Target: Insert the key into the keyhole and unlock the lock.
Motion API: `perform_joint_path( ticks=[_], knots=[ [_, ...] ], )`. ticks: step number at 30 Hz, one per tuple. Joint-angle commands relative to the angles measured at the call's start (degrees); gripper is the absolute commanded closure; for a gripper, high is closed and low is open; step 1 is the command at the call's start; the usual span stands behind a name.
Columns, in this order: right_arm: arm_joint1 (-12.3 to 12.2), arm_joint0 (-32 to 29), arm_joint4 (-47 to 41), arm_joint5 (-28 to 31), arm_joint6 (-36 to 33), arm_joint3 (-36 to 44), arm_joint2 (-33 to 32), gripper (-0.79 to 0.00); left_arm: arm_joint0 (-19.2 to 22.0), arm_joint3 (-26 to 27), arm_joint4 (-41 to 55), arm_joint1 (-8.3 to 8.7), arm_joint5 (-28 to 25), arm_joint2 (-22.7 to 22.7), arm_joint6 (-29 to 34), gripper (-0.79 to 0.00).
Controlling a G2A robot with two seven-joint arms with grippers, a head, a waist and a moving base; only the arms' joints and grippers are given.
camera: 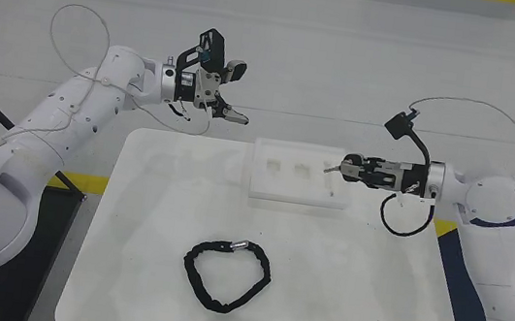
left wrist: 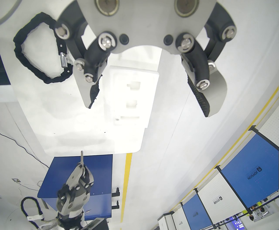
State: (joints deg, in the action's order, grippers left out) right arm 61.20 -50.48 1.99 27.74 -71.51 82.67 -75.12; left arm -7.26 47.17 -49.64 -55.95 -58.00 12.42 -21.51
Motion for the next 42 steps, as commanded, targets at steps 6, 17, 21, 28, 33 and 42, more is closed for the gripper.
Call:
perform_joint_path(
  ticks=[6,17,21,28,33,42],
  knots=[
    [-1.74,-5.77,-0.19,-1.64,0.84,5.22,-6.71,0.000,0.00,0.00,0.00,0.00,0.00,0.00,0.00,-0.785],
    [-2.50,-8.31,-1.27,-2.23,2.45,6.34,-8.94,0.000,0.00,0.00,0.00,0.00,0.00,0.00,0.00,-0.785],
    [-2.50,-8.31,-1.27,-2.23,2.45,6.34,-8.94,0.000,-0.60,0.72,0.22,0.03,1.08,0.32,0.19,-0.785],
    [-2.50,-8.31,-1.27,-2.23,2.45,6.34,-8.94,0.000,-6.17,6.21,-0.35,1.92,1.94,2.08,4.02,-0.785],
    [-2.50,-8.31,-1.27,-2.23,2.45,6.34,-8.94,0.000,-11.83,10.67,-1.43,3.58,0.65,2.75,5.06,-0.785],
    [-2.50,-8.31,-1.27,-2.23,2.45,6.34,-8.94,0.000,-18.96,16.23,-10.27,5.89,0.17,4.24,4.74,-0.785]
  ],
)
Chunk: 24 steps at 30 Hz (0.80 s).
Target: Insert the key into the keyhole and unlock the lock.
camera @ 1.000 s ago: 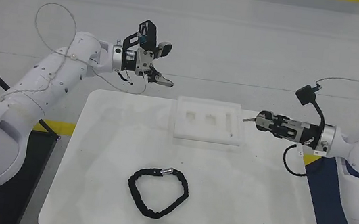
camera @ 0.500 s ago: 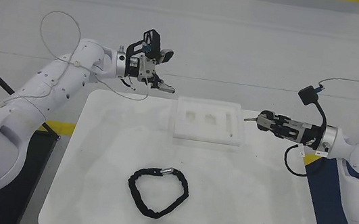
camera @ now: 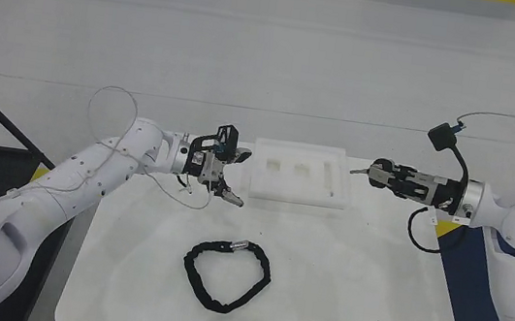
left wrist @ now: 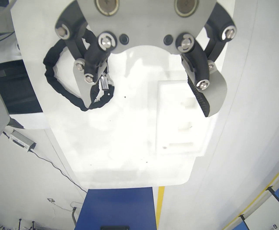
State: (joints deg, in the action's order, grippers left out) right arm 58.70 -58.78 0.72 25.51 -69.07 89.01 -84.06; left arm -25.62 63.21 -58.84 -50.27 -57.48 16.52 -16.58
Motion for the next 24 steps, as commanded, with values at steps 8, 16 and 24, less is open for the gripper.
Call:
perform_joint_path(
  ticks=[8,16,24],
  knots=[
    [0.00,0.00,0.00,0.00,0.00,0.00,0.00,0.000,-2.11,4.77,-7.99,1.72,-0.52,-3.78,-1.50,-0.785],
    [0.00,0.00,0.00,0.00,0.00,0.00,0.00,0.000,-0.95,6.16,-11.55,2.42,-0.52,-6.78,-3.28,-0.785],
    [0.00,0.00,0.00,0.00,0.00,0.00,0.00,0.000,-0.95,6.16,-11.55,2.42,-0.52,-6.78,-3.28,-0.785]
  ],
)
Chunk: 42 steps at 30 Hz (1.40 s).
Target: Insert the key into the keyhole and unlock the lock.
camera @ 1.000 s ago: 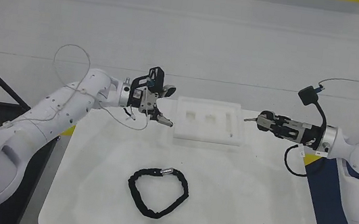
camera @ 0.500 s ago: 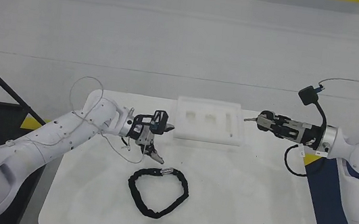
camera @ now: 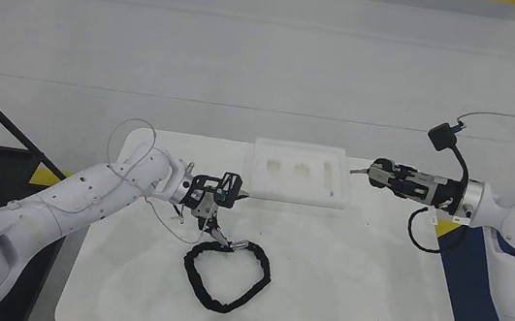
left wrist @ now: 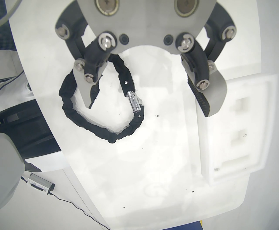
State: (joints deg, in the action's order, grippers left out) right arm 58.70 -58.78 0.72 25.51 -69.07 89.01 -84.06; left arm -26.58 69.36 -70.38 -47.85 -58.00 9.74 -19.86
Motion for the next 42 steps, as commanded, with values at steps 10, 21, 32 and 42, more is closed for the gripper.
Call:
perform_joint_path(
  ticks=[10,21,32,42],
  knots=[
    [0.00,0.00,0.00,0.00,0.00,0.00,0.00,0.000,-2.27,-0.89,3.10,0.06,2.62,0.96,0.64,-0.785],
    [0.00,0.00,0.00,0.00,0.00,0.00,0.00,0.000,-11.73,1.27,7.93,2.37,13.78,4.84,3.17,-0.785],
    [0.00,0.00,0.00,0.00,0.00,0.00,0.00,0.000,-21.62,11.21,8.33,6.93,24.61,9.54,8.73,-0.785],
    [0.00,0.00,0.00,0.00,0.00,0.00,0.00,0.000,-26.07,9.45,3.42,5.33,28.74,9.77,5.40,-0.785]
  ],
)
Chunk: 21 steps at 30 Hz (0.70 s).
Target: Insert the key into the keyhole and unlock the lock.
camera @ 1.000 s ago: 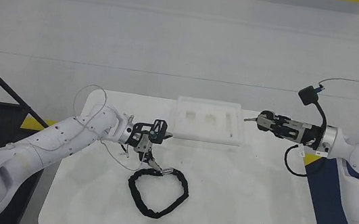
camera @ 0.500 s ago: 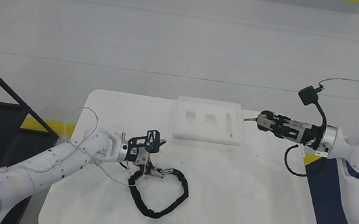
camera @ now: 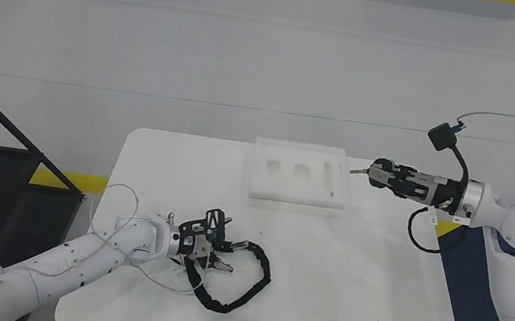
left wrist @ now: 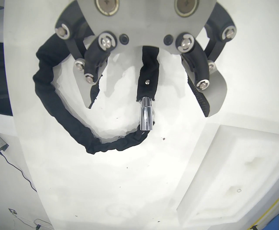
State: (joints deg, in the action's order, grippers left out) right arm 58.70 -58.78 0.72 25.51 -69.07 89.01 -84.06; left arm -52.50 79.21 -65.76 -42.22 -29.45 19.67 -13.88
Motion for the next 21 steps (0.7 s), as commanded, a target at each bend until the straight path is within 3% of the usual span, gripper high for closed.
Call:
perform_joint_path(
  ticks=[1,13,16,19,21],
  knots=[
    [0.00,0.00,0.00,0.00,0.00,0.00,0.00,0.000,-0.31,-0.85,-2.07,-0.68,0.33,-0.31,-1.16,-0.785],
    [0.00,0.00,0.00,0.00,0.00,0.00,0.00,0.000,0.05,-7.17,-5.58,-5.05,0.99,0.08,-3.15,-0.782],
    [0.00,0.00,0.00,0.00,0.00,0.00,0.00,0.000,-0.01,-8.47,-5.87,-5.87,0.87,0.38,-3.50,-0.696],
    [0.00,0.00,0.00,0.00,0.00,0.00,0.00,0.000,-0.15,-9.35,-6.46,-6.45,0.88,0.81,-3.75,-0.665],
    [0.00,0.00,0.00,0.00,0.00,0.00,0.00,0.000,-0.33,-9.77,-6.92,-6.74,0.87,1.12,-3.82,-0.554]
  ],
)
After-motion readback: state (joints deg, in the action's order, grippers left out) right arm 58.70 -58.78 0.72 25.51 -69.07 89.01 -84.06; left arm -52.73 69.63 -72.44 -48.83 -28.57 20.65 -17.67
